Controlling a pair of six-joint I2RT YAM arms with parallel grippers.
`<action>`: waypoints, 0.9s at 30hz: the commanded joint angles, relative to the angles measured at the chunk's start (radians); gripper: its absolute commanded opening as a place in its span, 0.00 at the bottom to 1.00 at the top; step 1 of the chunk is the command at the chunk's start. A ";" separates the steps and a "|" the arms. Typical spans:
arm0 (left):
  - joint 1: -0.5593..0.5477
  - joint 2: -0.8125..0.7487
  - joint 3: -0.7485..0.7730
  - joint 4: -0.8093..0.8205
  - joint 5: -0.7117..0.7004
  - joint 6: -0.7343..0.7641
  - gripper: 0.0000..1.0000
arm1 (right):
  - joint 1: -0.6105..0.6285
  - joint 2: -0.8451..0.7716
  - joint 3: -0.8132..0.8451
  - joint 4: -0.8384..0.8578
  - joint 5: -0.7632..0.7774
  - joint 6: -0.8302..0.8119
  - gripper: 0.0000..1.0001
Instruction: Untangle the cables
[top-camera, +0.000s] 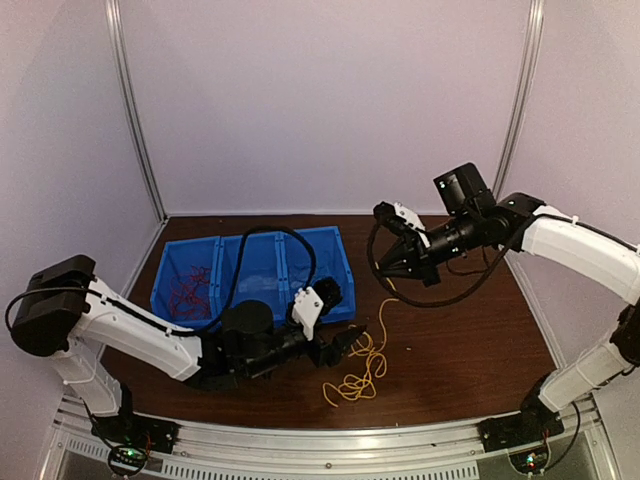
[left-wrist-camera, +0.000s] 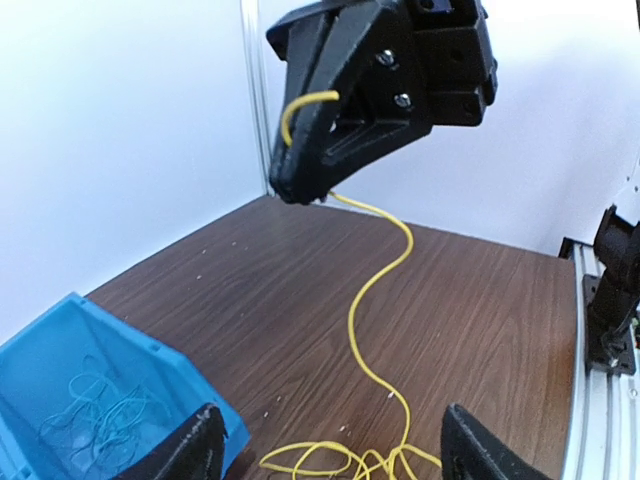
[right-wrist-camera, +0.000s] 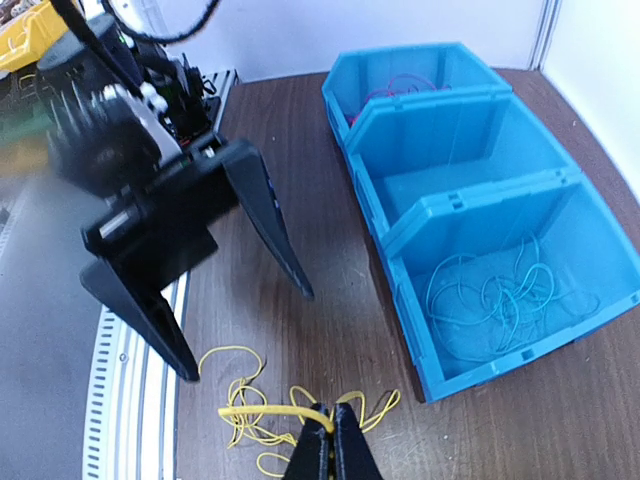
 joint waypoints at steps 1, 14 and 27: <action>-0.003 0.128 0.107 0.224 0.135 0.090 0.71 | 0.004 -0.038 0.041 -0.025 -0.043 0.038 0.00; -0.002 0.387 0.297 0.295 0.205 0.070 0.21 | -0.016 -0.072 0.229 -0.081 -0.090 0.071 0.00; 0.013 0.501 0.290 0.224 0.216 0.044 0.00 | -0.225 -0.036 0.686 -0.031 -0.282 0.207 0.00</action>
